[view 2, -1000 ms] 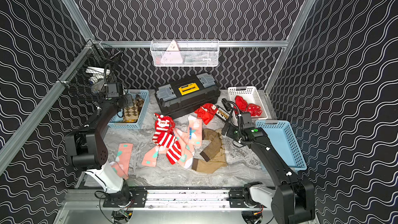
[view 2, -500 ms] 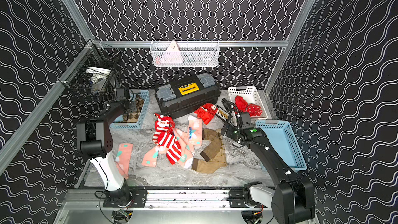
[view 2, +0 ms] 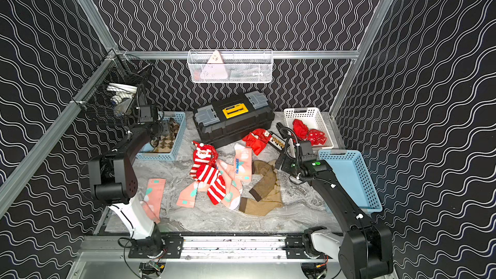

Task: Sort the socks into the basket by color
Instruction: Place the sock in the bin.

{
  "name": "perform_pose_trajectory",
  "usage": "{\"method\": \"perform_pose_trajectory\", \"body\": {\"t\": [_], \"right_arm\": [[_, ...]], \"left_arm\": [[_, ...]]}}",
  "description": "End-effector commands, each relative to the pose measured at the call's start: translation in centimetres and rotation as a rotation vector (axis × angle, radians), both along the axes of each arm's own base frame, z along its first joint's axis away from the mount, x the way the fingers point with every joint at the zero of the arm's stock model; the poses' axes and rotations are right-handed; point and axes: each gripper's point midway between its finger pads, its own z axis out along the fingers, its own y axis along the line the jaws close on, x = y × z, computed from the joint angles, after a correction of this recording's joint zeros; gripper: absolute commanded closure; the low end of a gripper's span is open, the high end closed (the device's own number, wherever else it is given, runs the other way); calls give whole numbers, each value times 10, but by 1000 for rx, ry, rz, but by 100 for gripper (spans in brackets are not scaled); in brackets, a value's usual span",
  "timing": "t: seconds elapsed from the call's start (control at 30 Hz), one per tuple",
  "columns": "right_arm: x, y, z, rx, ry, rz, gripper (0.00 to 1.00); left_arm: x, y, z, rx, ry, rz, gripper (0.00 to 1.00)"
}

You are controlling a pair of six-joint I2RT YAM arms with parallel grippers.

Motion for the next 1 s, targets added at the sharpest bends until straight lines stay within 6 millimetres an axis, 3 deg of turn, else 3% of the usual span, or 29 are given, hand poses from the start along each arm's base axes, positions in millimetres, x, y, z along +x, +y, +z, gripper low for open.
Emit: {"method": "perform_pose_trajectory", "body": {"t": [0.0,0.33,0.6,0.97], "right_arm": [[-3,3,-2,0,20,12,0],[-21,15,-35,-36,133,71,2],[-18,30,-55,-91,153,121,40],[16,49,-68,-163,129,168,37]], "left_arm": [[0,-20,23,-56,-47,-33,37],[-29,-106,66,-146,-117,-186,38],[-70,-178,76,-222,-142,-319,38],[-128,-249,71,-322,-134,-461,38]]}}
